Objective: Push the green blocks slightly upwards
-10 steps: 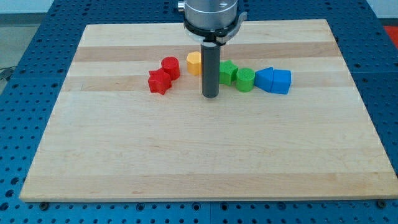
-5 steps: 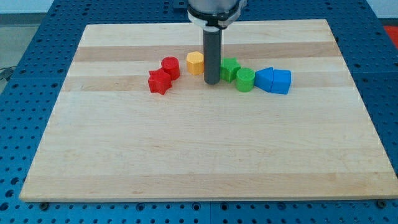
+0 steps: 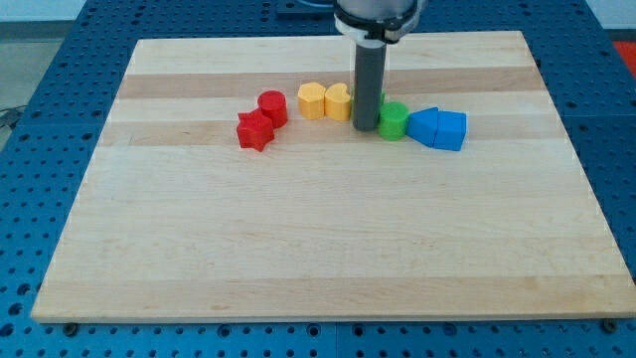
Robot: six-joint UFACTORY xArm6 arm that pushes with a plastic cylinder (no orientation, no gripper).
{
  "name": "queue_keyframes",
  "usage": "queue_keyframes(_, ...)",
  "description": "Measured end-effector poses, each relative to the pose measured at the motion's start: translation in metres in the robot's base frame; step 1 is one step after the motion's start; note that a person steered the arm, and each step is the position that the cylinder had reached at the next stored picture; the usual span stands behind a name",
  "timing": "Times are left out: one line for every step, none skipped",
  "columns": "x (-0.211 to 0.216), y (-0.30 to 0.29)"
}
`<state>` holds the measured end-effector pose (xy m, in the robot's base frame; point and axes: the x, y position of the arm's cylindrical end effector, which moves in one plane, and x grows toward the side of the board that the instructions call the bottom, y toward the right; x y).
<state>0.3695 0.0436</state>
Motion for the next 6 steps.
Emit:
queue_keyframes(-0.010, 0.000)
queue_keyframes(0.011, 0.001)
queue_keyframes(0.050, 0.013)
queue_keyframes(0.058, 0.032)
queue_keyframes(0.016, 0.040)
queue_keyframes(0.013, 0.040)
